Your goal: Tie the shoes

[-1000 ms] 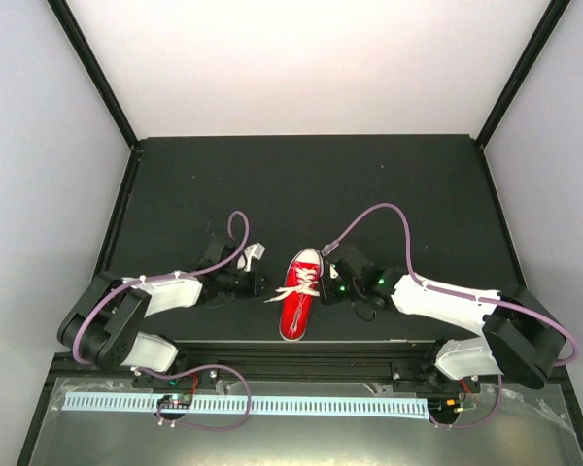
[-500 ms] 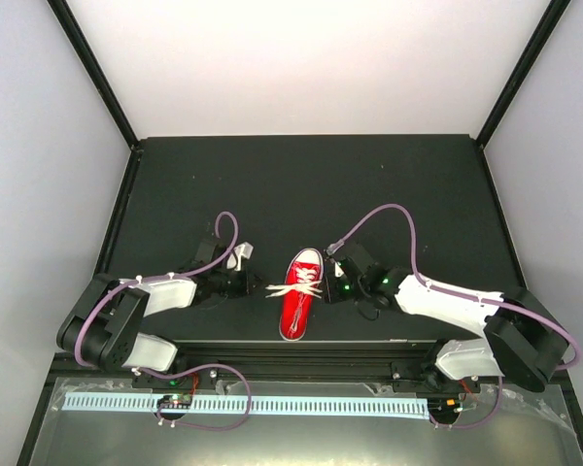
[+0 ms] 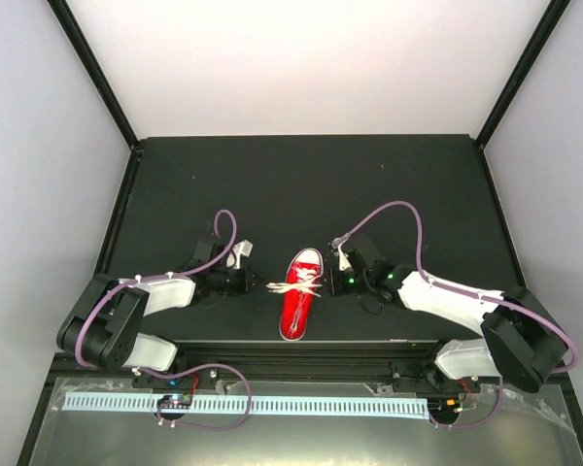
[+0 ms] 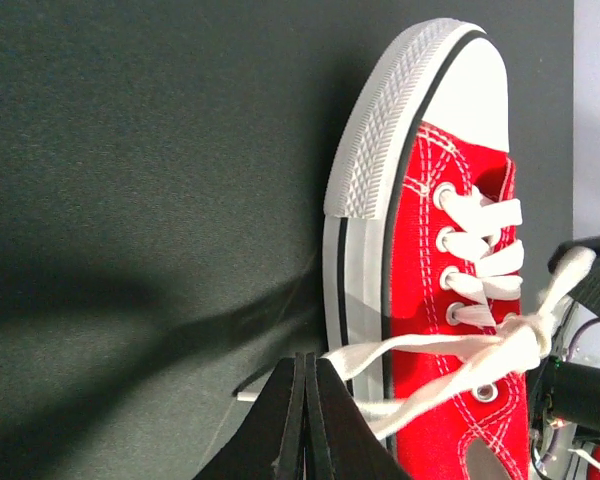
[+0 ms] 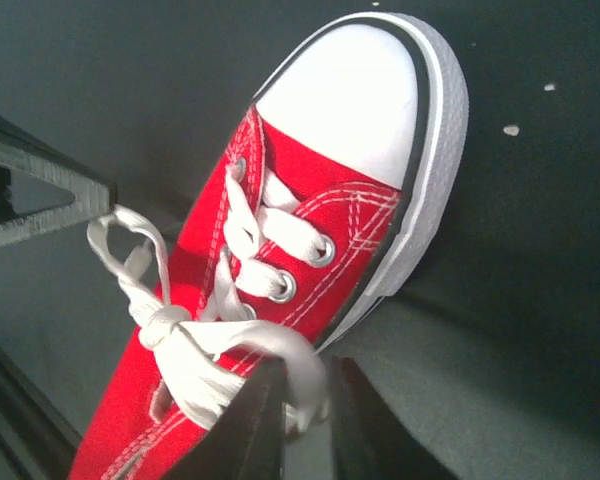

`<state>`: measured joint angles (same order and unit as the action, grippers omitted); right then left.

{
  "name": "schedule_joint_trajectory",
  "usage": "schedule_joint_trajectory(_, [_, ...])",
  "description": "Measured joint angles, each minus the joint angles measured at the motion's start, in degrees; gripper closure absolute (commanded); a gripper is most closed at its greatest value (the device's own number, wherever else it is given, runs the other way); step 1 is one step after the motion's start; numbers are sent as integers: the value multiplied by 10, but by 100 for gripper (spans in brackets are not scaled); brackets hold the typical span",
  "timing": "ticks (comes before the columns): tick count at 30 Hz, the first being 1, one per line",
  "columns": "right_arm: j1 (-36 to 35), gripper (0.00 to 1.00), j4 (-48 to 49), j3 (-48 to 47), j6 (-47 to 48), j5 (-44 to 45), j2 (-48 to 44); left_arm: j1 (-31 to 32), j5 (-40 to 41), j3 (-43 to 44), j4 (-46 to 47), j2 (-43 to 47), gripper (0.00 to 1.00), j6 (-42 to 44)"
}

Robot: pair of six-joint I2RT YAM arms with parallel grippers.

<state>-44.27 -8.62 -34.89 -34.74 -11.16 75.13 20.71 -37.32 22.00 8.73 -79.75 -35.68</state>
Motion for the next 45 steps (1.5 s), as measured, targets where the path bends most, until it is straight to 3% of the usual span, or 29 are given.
schedule_joint_trajectory(5, [10,39,-1,0,12,-16,-5,5,-12,0,2,0,99,2])
schedule_joint_trajectory(9, [12,32,1,11,27,-27,-53,8,-19,0,3,0,98,4])
schedule_joint_trajectory(14, [12,43,49,75,24,-73,-100,15,-29,4,6,-3,98,5])
schedule_joint_trajectory(18, [12,44,78,116,11,-109,-85,19,-33,6,8,-3,98,6])
schedule_joint_trajectory(23, [11,47,115,118,11,-139,-53,19,-35,9,8,-3,98,6])
schedule_joint_trajectory(28, [9,57,128,96,25,-157,-11,19,-35,10,8,-3,98,6])
schedule_joint_trajectory(36, [9,78,133,80,45,-174,17,22,-35,10,8,-3,99,6])
schedule_joint_trajectory(40, [9,98,133,78,51,-177,22,23,-35,10,8,-3,98,6])
schedule_joint_trajectory(41, [9,98,131,78,49,-176,22,23,-35,11,7,-3,97,6])
schedule_joint_trajectory(45, [9,98,119,78,53,-166,18,23,-35,13,8,-3,74,6])
